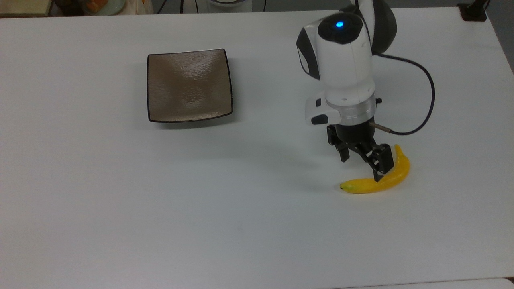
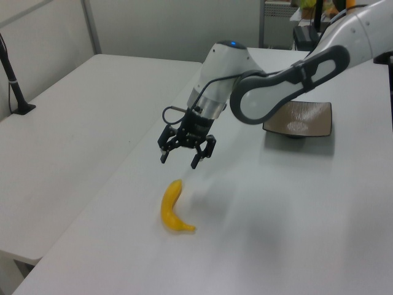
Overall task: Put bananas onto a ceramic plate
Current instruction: 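Lower the gripper onto the banana and close it around the banana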
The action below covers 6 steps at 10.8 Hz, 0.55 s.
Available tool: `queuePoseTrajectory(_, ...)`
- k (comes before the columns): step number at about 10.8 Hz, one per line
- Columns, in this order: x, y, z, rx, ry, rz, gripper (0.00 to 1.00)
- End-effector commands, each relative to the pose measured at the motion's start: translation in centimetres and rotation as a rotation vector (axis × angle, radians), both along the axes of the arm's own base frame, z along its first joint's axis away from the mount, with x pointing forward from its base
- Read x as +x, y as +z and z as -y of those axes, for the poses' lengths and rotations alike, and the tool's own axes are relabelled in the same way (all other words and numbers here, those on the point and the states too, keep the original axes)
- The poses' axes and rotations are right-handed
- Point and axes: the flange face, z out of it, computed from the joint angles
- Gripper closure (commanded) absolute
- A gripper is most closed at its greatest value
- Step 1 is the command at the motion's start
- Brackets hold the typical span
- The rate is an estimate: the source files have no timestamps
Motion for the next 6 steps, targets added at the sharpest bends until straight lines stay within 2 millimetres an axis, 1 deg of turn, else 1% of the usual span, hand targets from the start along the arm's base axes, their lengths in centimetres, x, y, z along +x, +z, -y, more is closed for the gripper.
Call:
queuePoseTrajectory(1, 0.6, -4.3, -2.9, 0.029, -0.022, 0.046, 0.00)
queuePoseTrajectory(3, 0.4, -6.3, -3.8, 0.030, -0.020, 0.041, 0.00)
queuePoseTrajectory(4, 0.4, -7.3, -3.9, 0.026, -0.021, 0.030, 0.00)
queuePoseTrajectory(5, 0.2, -7.8, -4.1, 0.024, -0.016, 0.027, 0.03)
queuePoseTrajectory(6, 0.2, -7.9, -4.2, 0.023, -0.012, 0.028, 0.26)
